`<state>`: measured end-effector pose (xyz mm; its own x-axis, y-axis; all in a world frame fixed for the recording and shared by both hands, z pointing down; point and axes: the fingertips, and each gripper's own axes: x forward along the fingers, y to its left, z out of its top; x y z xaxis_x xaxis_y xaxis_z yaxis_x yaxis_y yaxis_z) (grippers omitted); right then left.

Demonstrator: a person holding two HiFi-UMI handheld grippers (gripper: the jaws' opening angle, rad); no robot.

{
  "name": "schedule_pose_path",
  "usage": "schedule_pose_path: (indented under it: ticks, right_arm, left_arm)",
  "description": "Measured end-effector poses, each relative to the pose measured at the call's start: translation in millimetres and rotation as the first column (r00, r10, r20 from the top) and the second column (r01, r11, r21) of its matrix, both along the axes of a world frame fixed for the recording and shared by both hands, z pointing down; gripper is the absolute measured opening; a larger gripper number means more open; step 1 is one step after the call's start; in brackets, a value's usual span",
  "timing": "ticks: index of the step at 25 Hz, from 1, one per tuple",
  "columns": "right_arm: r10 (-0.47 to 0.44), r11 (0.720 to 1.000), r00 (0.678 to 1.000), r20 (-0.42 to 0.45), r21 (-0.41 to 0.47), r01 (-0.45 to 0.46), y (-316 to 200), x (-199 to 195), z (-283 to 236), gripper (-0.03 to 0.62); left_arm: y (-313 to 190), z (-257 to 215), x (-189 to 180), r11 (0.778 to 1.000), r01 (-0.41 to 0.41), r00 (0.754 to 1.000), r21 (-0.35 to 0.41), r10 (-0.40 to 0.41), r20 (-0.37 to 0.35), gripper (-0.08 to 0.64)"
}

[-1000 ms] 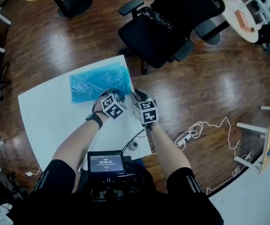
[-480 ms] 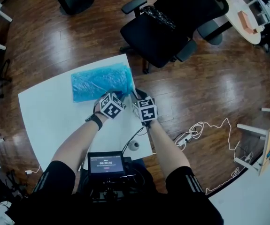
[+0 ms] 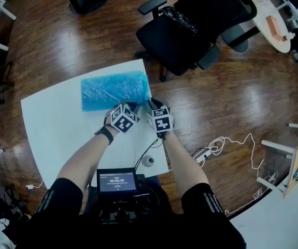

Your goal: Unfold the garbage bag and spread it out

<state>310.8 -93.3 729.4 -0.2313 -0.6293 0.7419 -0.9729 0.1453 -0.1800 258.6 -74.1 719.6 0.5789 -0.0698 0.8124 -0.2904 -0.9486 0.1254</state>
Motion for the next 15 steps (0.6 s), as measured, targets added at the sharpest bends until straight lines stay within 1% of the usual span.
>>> schedule_pose_path:
  ticks: [4, 9, 11, 15]
  right_arm:
    - [0.001, 1.0, 1.0, -0.003, -0.003, -0.001, -1.7, -2.2, -5.0, 0.118]
    - [-0.011, 0.998, 1.0, -0.005, 0.06, 0.011, -7.9, -5.1, -18.6, 0.119]
    - [-0.024, 0.998, 1.0, -0.004, 0.05, 0.024, -9.6, -8.9, -19.0, 0.127]
    - [-0.035, 0.999, 0.999, -0.03, 0.004, 0.035, -9.6, -8.8, -7.7, 0.127]
  left_arm:
    - [1.7, 0.0, -0.2, 1.0, 0.0, 1.0, 0.003, 0.0, -0.004, 0.001]
    - [1.2, 2.2, -2.4, 1.0, 0.007, 1.0, 0.005, -0.007, -0.004, 0.001]
    - [1.3, 2.0, -1.9, 1.0, 0.01, 1.0, 0.006, -0.01, -0.005, 0.001]
    - [-1.4, 0.5, -0.8, 1.0, 0.021, 1.0, 0.006, -0.021, -0.015, 0.001]
